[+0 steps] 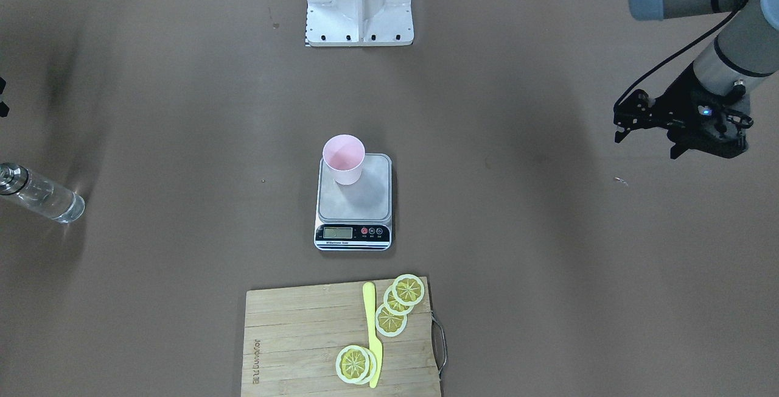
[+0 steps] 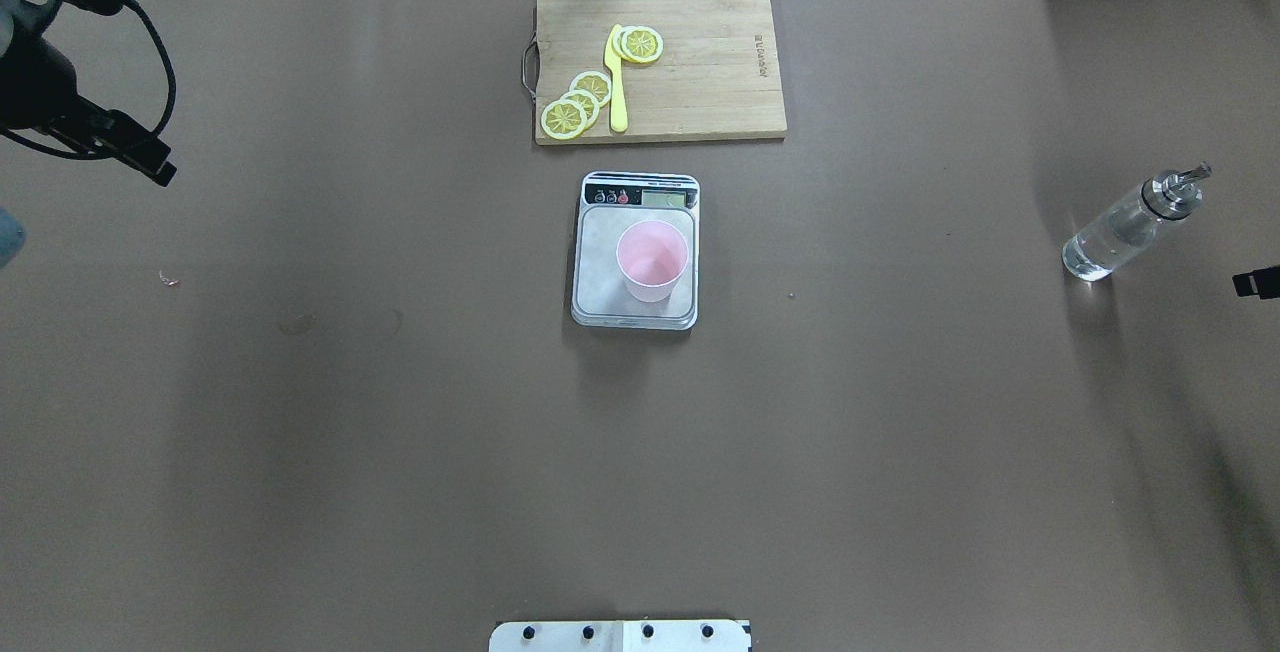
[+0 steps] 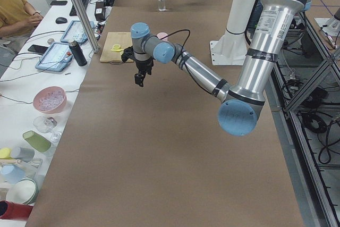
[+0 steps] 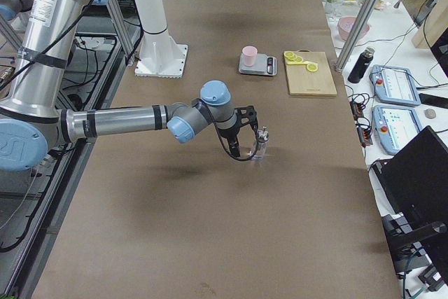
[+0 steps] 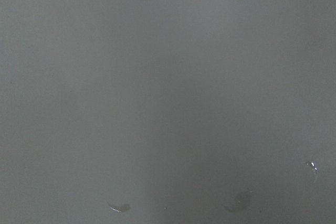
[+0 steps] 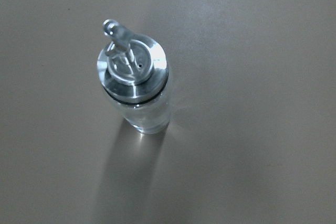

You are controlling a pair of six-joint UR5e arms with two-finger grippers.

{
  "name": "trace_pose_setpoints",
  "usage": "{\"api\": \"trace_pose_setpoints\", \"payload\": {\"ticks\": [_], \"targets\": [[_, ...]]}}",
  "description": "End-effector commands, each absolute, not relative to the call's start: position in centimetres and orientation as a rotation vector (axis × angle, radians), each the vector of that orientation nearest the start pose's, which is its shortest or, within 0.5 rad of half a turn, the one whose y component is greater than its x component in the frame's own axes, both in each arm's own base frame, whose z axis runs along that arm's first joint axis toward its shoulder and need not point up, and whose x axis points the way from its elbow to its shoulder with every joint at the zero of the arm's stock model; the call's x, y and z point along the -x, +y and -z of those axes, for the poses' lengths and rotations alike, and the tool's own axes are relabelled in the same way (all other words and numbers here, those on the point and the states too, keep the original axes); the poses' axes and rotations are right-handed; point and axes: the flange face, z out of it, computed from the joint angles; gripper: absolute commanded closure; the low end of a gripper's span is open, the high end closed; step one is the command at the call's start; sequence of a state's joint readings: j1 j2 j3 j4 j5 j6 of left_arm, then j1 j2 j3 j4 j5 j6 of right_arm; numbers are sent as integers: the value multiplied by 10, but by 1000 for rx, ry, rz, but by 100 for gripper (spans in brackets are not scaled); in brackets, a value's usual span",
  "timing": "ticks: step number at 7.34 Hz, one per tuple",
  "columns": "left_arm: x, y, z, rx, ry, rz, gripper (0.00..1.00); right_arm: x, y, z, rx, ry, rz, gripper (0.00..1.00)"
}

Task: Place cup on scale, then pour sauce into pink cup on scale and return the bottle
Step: 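Move the right gripper toward the glass sauce dispenser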

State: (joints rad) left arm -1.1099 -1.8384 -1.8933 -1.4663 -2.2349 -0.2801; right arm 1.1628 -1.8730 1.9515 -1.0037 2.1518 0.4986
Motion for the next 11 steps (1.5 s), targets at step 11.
{"api": "trace_pose_setpoints", "payload": {"ticks": [11], "targets": [[-180,-538,-382,-202,772,-329,3,146,-419,-568,-432,-729,95,5]]}}
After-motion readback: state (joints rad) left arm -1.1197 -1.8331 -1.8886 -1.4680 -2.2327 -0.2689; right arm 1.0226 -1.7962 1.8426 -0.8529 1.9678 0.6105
